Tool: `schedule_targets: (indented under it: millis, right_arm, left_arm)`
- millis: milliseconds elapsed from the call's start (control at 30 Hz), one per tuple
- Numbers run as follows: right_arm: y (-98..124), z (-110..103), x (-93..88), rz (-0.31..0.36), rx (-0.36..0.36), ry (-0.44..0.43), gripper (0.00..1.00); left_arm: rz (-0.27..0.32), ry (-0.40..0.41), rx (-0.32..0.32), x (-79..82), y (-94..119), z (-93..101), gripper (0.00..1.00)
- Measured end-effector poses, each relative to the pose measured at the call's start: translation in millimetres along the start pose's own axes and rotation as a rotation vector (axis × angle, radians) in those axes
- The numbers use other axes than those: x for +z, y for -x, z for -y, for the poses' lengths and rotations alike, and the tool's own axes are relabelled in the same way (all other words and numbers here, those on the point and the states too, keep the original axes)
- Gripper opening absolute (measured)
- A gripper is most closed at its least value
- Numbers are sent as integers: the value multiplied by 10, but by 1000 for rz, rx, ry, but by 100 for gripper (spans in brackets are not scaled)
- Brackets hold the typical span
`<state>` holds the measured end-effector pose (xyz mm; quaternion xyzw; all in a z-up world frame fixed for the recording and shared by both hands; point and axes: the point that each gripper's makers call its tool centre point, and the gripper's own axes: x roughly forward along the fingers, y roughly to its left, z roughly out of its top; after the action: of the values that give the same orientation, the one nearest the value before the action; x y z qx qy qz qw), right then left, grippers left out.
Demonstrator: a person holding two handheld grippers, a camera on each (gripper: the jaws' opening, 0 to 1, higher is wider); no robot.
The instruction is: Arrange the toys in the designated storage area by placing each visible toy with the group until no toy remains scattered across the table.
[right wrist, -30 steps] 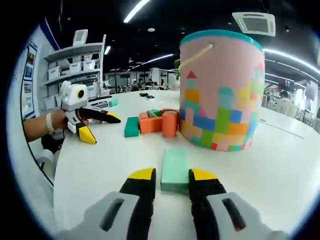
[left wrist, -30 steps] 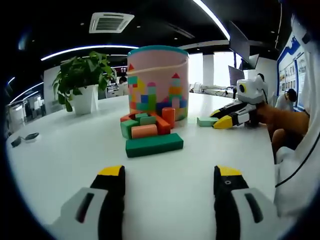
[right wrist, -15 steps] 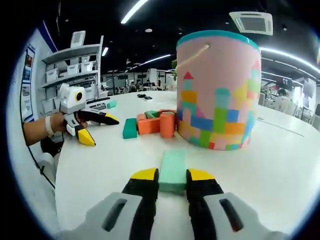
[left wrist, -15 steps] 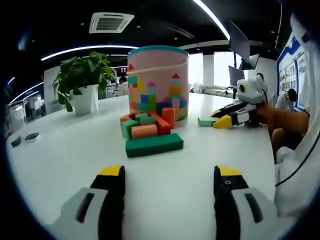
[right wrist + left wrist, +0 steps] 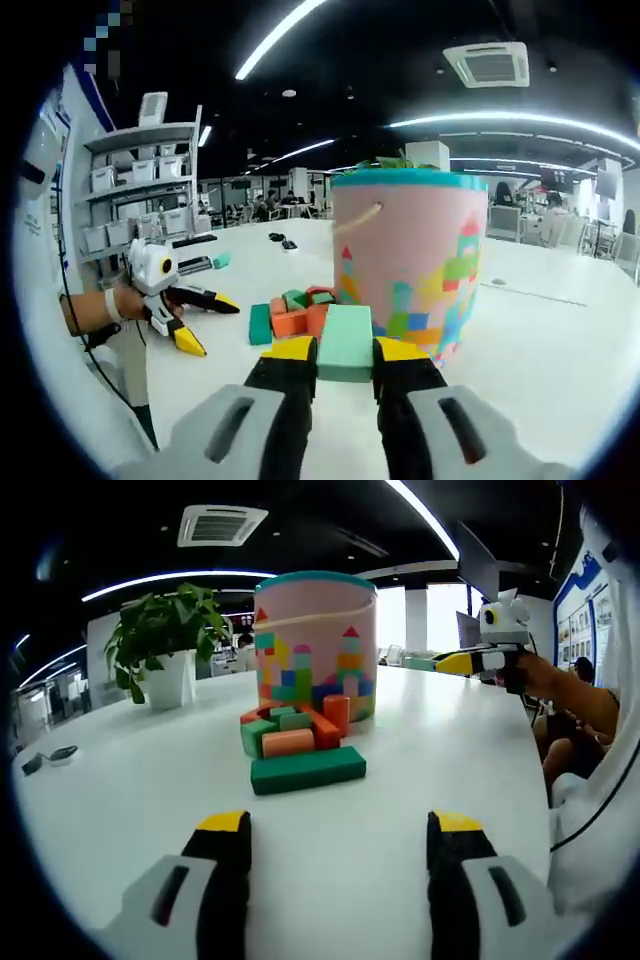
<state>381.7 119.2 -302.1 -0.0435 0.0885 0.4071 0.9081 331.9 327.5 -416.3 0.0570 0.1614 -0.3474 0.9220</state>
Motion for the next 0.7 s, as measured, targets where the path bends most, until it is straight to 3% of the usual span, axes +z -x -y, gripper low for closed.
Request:
schedule_targets:
  millis: [233, 467, 700]
  right_arm:
    - [89, 255, 532, 33, -11, 64, 21]
    - [24, 429, 942, 34, 1, 133, 21]
    - [-159, 675, 1231, -48, 26, 164, 21]
  left_arm:
    - [1, -3, 2, 0, 2, 1, 73]
    - [2, -3, 6, 1, 2, -6, 73]
    - [1, -3, 7, 2, 2, -7, 73]
